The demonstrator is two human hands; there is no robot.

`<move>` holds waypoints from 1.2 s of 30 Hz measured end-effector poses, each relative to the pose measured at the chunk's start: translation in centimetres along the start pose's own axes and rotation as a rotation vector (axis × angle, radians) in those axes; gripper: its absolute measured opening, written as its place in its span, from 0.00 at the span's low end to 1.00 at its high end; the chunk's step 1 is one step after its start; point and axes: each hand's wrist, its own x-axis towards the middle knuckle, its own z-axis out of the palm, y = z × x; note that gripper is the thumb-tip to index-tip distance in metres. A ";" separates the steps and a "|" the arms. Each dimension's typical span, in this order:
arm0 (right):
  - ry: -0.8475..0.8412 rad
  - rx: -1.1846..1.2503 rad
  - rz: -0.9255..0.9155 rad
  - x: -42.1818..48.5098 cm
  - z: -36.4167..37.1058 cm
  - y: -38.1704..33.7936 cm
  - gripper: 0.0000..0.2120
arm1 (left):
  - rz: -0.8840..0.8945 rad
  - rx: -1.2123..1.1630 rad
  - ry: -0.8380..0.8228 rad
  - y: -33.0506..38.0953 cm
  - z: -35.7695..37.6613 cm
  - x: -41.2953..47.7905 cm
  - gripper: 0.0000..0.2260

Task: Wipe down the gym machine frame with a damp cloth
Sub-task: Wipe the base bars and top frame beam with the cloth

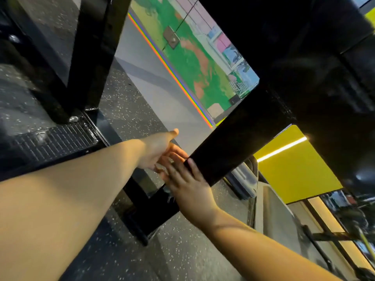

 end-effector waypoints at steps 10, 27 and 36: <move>0.274 -0.064 0.315 1.7 -2.3 2.9 0.26 | -0.002 -0.151 0.097 -0.5 -0.9 1.0 0.34; 0.417 -0.040 0.376 0.5 -7.3 11.2 0.25 | 0.583 -0.059 0.359 10.1 5.9 -5.5 0.26; 0.509 -0.080 0.682 -8.6 -9.2 16.2 0.35 | 1.393 0.758 0.914 10.9 12.3 -9.1 0.13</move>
